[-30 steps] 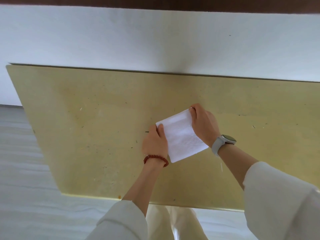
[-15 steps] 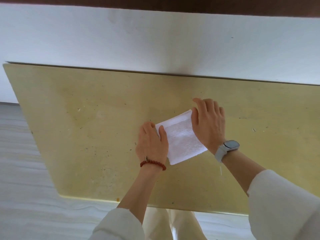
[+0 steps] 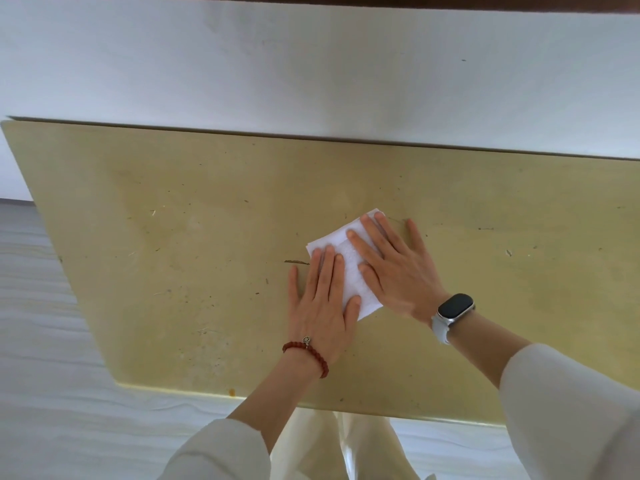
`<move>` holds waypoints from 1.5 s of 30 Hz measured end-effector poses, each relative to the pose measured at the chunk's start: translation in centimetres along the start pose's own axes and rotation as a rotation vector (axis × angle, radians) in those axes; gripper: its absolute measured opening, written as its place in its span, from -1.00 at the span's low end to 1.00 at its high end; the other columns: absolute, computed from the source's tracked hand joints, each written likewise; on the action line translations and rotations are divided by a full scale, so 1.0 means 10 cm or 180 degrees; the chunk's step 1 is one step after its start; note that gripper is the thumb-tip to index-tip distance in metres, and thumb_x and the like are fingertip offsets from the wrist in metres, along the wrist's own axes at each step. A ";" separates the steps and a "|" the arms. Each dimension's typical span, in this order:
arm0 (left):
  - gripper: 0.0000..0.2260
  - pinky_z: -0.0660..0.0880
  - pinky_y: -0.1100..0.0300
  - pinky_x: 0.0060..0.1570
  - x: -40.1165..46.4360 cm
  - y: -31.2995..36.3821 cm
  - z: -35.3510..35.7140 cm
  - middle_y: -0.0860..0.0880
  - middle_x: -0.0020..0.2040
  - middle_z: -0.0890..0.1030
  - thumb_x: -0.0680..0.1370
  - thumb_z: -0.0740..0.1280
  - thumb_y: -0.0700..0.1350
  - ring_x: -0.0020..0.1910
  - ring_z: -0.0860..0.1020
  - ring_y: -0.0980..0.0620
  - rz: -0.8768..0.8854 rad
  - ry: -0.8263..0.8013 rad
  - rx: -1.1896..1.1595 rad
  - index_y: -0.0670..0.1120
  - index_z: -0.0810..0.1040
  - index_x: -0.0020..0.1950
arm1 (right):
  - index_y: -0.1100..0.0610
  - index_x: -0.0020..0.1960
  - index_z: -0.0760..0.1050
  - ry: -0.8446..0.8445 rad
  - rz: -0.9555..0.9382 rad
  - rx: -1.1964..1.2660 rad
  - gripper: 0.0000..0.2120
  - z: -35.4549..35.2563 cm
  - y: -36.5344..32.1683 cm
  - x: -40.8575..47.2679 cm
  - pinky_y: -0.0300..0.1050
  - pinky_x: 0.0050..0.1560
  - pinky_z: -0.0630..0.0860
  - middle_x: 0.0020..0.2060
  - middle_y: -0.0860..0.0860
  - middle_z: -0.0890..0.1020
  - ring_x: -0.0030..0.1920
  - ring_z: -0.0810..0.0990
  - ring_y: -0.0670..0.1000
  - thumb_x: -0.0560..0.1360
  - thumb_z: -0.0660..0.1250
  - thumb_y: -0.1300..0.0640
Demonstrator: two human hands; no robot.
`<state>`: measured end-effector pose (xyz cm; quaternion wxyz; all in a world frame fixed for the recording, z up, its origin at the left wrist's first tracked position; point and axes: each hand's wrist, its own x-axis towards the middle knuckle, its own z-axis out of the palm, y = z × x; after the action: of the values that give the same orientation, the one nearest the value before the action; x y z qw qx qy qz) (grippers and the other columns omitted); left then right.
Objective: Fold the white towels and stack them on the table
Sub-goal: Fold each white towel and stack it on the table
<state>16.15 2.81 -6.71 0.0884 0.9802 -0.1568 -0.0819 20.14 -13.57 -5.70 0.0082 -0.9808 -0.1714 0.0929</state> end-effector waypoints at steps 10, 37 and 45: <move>-0.50 0.00 -0.24 0.38 0.13 -0.01 -0.04 -0.16 0.45 0.26 0.55 -0.02 0.02 0.43 0.13 -0.04 -0.0006 0.0165 -0.0021 -0.19 0.16 0.43 | 0.14 0.44 0.16 0.0227 -0.0144 0.0307 -0.52 0.02 0.06 -0.15 0.24 0.38 -0.06 0.45 0.10 0.23 0.46 0.07 0.02 0.60 -0.20 0.00; -0.89 0.37 0.21 -0.19 0.31 0.02 -0.53 0.05 -0.11 0.57 0.51 0.30 -0.03 -0.17 0.50 0.06 -0.2627 -0.0333 -0.2253 -0.05 0.53 -0.05 | 0.17 -0.12 0.35 0.0114 0.2479 0.2933 -0.96 -0.59 -0.21 0.00 -0.08 -0.17 0.37 -0.27 0.00 0.45 -0.20 0.43 0.06 0.50 0.20 0.21; -0.78 0.44 0.13 0.06 0.32 -0.01 -0.70 -0.03 -0.04 0.57 0.62 0.10 -0.13 -0.03 0.52 -0.02 -0.2427 -0.0188 -0.4718 -0.08 0.54 0.02 | -0.03 -0.23 0.38 0.0647 0.1202 0.3456 -0.76 -1.23 -0.27 -0.12 -0.37 -0.34 0.33 -0.34 -0.15 0.53 -0.37 0.41 -0.17 0.47 0.28 0.29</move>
<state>20.45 2.90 -0.37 0.6726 0.6515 0.2781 -0.2140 20.43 -11.21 6.77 0.5094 -0.8537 0.0802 0.0728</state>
